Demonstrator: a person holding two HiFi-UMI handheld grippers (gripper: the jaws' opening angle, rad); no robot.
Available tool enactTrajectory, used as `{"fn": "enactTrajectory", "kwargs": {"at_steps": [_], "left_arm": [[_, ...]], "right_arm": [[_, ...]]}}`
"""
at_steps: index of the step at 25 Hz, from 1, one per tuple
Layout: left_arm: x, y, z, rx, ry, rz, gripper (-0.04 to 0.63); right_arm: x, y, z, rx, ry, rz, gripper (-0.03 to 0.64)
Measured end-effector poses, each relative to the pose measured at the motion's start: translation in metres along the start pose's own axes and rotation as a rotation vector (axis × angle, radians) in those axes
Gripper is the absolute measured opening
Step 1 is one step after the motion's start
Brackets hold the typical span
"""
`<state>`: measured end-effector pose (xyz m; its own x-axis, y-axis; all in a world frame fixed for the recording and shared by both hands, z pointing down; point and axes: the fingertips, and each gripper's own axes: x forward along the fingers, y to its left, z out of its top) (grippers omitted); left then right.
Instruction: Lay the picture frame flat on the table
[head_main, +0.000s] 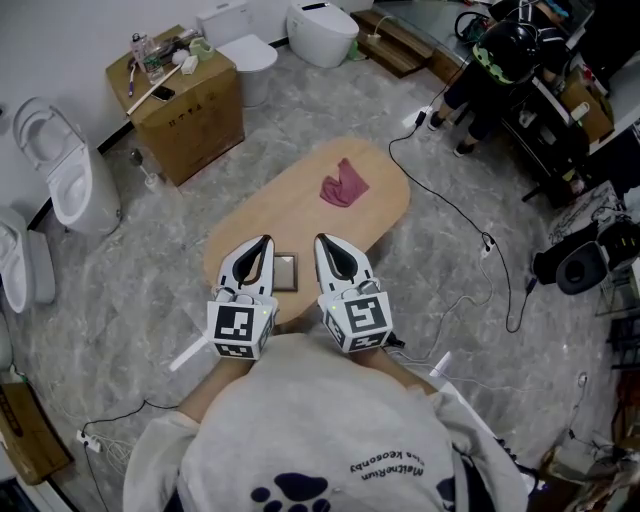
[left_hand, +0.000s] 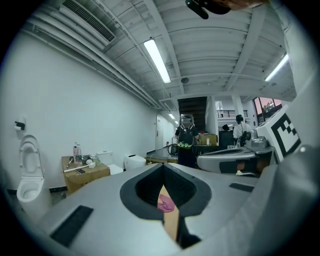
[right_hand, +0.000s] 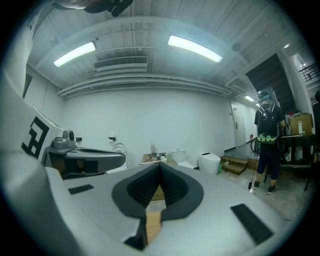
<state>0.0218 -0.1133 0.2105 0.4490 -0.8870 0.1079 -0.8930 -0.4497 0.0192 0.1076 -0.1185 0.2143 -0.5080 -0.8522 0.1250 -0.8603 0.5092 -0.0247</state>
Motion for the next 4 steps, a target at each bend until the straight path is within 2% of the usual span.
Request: {"fn": "enactTrajectory", "kwargs": {"at_steps": [4], "left_arm": [[0.0036,-0.0066,-0.0012,-0.003,-0.007,0.006,0.009]], "right_arm": [[-0.0027,-0.0065,-0.0022,0.001,-0.003,0.007,0.011]]}}
